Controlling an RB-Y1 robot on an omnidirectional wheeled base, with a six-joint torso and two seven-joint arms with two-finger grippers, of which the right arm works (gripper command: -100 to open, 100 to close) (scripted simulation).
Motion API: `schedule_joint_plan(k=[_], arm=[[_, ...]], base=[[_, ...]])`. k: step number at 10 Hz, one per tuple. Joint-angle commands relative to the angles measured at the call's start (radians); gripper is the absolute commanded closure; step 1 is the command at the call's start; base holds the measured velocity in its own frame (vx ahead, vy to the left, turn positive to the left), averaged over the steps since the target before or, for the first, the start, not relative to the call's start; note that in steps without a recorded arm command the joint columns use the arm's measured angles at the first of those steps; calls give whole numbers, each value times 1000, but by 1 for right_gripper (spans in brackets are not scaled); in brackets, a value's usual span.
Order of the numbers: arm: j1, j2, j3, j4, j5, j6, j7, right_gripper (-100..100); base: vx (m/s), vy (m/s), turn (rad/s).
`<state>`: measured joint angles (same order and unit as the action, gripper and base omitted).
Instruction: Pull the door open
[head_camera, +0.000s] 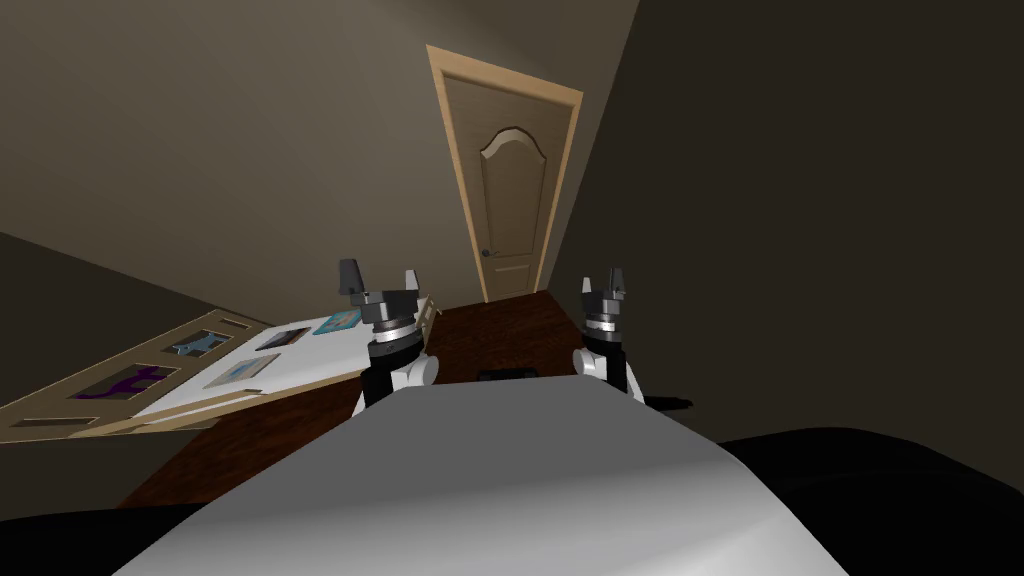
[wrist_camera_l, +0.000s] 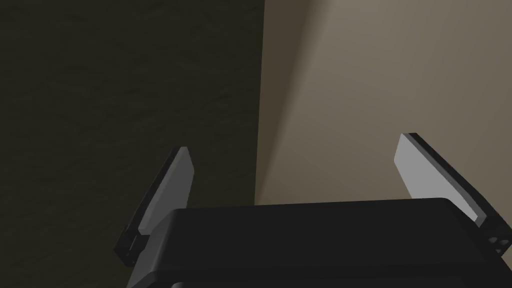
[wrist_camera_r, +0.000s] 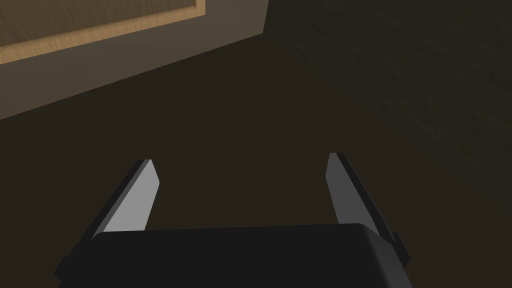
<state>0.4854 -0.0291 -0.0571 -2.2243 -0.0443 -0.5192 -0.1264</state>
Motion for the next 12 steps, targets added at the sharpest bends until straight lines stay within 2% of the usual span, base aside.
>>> schedule_joint_plan(k=[1, 12], arm=[[-13, -9, -1, 32, 1, -2, 0, -100], [-105, -55, -8, 260, 9, -19, 0, -100]], base=[[36, 29, 60], [116, 53, 51]])
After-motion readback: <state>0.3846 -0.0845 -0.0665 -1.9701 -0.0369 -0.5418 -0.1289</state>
